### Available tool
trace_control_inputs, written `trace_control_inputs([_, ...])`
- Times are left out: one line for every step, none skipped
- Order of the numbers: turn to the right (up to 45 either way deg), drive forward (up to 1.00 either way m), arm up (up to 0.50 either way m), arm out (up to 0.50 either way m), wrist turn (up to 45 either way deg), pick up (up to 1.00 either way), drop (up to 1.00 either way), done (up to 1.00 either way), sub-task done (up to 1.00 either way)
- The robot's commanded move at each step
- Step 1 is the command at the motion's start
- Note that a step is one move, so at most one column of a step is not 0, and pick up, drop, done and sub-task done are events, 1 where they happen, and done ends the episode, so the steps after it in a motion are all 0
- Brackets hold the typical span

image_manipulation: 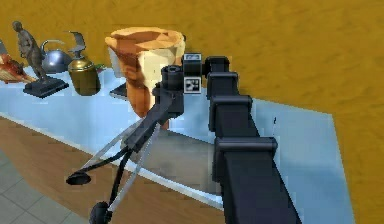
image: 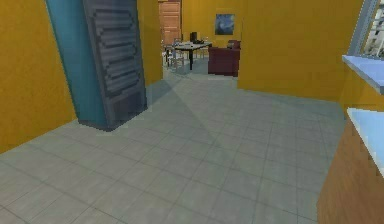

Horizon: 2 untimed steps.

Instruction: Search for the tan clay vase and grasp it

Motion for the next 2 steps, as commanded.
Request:
trace_control_inputs([0.0, 0.00, 0.00, 0.00, 45.0, 0.00, 0.00, 0.00, 0.00])
trace_control_inputs([0.0, 0.00, 0.00, 0.00, 45.0, 0.00, 0.00, 0.00, 0.00])
